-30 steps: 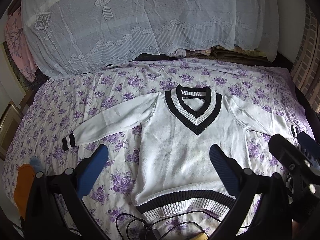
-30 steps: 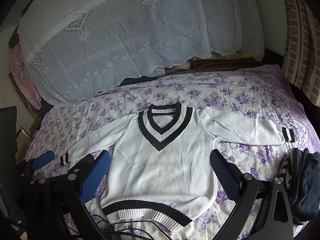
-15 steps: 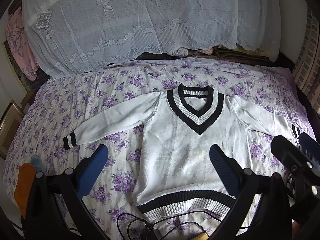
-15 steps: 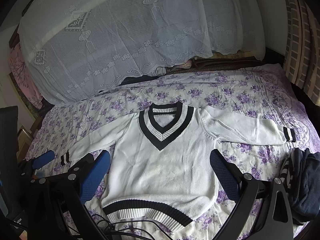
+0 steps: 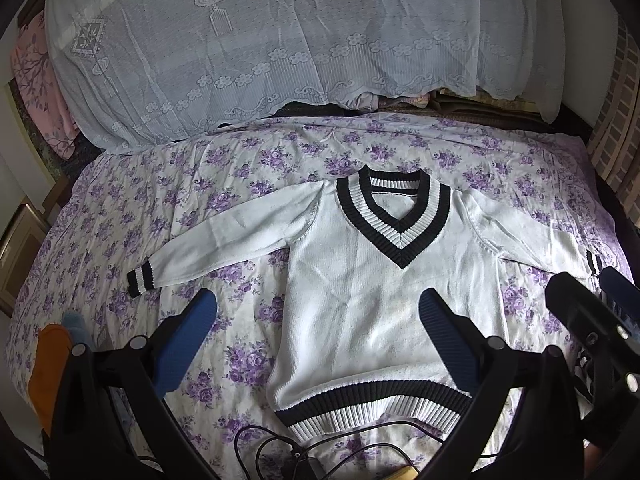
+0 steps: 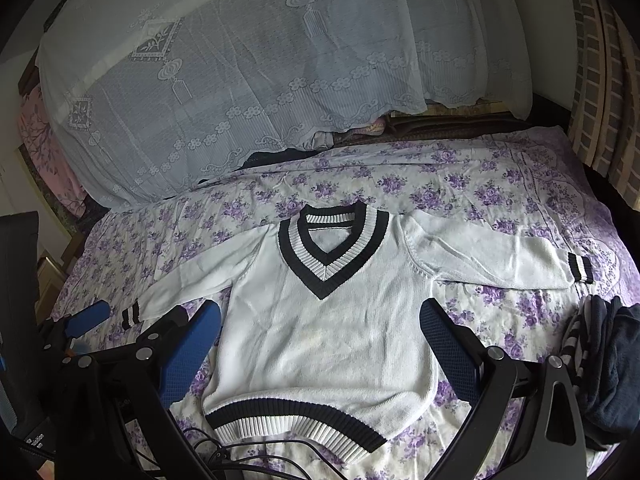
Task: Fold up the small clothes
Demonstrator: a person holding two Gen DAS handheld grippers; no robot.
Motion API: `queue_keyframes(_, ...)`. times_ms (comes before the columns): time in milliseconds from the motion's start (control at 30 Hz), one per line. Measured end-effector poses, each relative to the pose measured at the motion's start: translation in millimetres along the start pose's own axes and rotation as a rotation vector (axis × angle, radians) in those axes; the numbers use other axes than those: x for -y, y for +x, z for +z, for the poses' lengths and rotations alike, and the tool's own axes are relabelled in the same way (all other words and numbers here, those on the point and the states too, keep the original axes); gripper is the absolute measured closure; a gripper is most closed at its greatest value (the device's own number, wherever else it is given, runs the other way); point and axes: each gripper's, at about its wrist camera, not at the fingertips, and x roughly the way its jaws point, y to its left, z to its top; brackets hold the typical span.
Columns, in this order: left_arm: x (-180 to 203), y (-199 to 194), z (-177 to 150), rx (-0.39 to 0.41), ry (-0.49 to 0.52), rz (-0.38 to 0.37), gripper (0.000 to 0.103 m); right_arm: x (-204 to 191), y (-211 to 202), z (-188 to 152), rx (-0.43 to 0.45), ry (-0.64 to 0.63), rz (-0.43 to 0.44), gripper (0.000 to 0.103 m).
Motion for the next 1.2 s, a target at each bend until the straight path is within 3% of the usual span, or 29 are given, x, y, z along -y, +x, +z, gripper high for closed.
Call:
queue_keyframes(800,-3.4,10.6,0.9,-0.043,-0.029,0.002,0.005,0.3,3.3,-6.0,-0.022,0.005,0.006,0.003)
queue_keyframes(900,-4.7,15.5,-0.7,-0.056,-0.025,-0.045,0.005,2.5,3.9,-6.6,-0.020,0.019,0.003,0.003)
queue_keyframes(1133,-5.6,39.4,-17.0,-0.118,0.004,-0.193,0.004,39.1,-9.0,-13.4,0.153,0.120,0.107,0.003)
queue_keyframes(1200,-2.7,52.9,-20.5,-0.163,0.026,-0.212,0.004,62.6,2.3,-17.4,0.093,0.168,0.126,0.003)
